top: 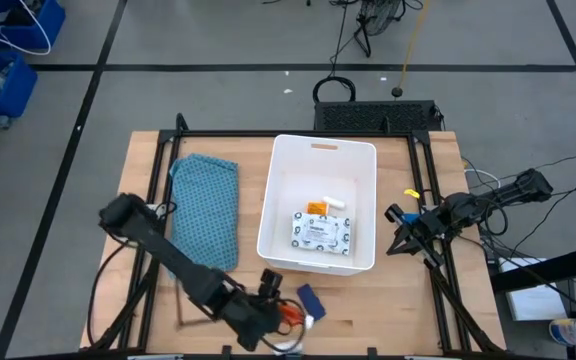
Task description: Pick & place medical supplies in basket/bin
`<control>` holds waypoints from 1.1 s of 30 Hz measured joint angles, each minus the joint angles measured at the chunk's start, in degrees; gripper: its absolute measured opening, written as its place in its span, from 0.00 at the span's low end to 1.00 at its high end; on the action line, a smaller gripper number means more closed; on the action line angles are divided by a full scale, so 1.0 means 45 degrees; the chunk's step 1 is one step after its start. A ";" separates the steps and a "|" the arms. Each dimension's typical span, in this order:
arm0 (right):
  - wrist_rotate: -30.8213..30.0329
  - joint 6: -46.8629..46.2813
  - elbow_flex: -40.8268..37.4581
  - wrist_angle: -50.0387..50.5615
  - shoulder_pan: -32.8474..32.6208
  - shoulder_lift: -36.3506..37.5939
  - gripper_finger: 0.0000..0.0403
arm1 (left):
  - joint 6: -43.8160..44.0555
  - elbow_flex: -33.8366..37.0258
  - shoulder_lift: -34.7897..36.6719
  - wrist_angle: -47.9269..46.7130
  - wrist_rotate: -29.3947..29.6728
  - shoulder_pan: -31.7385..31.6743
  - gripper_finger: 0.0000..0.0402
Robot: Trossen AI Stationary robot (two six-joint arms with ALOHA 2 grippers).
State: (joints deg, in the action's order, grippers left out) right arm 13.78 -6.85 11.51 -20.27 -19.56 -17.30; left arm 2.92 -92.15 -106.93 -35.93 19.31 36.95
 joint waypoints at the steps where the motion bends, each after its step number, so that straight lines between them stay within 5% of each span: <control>1: 0.0001 0.0000 0.0000 0.0000 -0.0004 0.0000 0.00 | -0.0081 -0.0001 0.0357 -0.0026 0.0157 0.0019 0.49; 18: 0.0006 -0.0228 0.0004 -0.0204 -0.0004 -0.0005 0.00 | -0.2234 0.0099 0.6537 -0.1728 0.2741 -0.1021 0.49; 27: -0.0009 0.0015 0.0004 -0.0204 -0.0004 -0.0005 0.00 | -0.3904 0.1998 0.8848 -0.1411 0.0918 -0.3264 0.49; 33: -0.0009 0.0139 0.0003 -0.0063 -0.0004 -0.0005 0.00 | -0.4426 0.4460 1.0635 0.0872 -0.1198 -0.4859 0.49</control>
State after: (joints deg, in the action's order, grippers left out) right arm 13.74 -6.23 11.52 -20.56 -19.57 -17.32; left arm -17.00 -72.08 -59.07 -32.01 13.92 15.09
